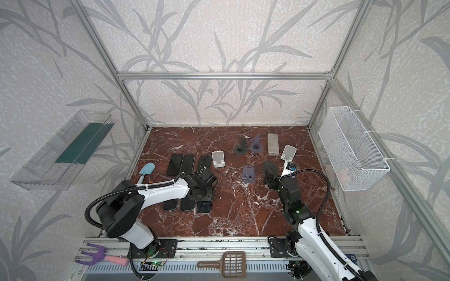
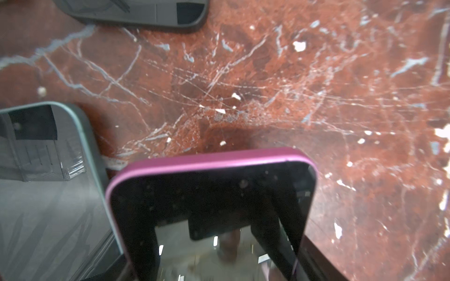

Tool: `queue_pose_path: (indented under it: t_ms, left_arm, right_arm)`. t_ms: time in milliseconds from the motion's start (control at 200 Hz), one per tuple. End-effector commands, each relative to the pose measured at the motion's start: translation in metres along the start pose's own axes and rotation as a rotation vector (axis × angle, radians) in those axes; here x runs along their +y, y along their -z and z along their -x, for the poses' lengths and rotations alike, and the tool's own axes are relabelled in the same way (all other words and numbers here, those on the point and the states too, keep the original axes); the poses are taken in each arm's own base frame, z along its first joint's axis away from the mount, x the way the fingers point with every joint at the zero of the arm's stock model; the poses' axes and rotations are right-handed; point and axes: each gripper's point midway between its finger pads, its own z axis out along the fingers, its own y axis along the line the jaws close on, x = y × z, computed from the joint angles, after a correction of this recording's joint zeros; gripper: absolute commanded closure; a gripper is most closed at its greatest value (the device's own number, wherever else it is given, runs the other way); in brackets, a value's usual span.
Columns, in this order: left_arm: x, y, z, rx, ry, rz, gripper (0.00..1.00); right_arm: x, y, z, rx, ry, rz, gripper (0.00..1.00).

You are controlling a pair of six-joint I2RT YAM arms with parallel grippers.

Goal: Remove the phone from the phone stand
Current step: Place the phone at the center of the table.

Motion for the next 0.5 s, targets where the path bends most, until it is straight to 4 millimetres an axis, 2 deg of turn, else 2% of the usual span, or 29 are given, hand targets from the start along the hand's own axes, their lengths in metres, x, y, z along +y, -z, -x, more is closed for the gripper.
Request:
queue_pose_path:
  t_ms: [0,260,400,495]
  left_arm:
    - [0.011,-0.009,-0.003,0.027,-0.002,0.053,0.30]
    - [0.008,-0.014,-0.009,0.073,0.008,0.028,0.26]
    - [0.001,-0.010,-0.013,0.093,0.018,-0.021,0.25]
    - [0.004,-0.009,-0.014,0.102,0.013,-0.017,0.24]
  right_arm:
    - [0.003,0.000,0.005,-0.022,0.001,0.016,0.01]
    - [0.003,0.001,0.007,-0.024,-0.002,0.018,0.01]
    - [0.005,0.001,0.007,-0.023,-0.003,0.026,0.01]
    - [0.004,0.001,0.007,-0.022,-0.003,0.024,0.01]
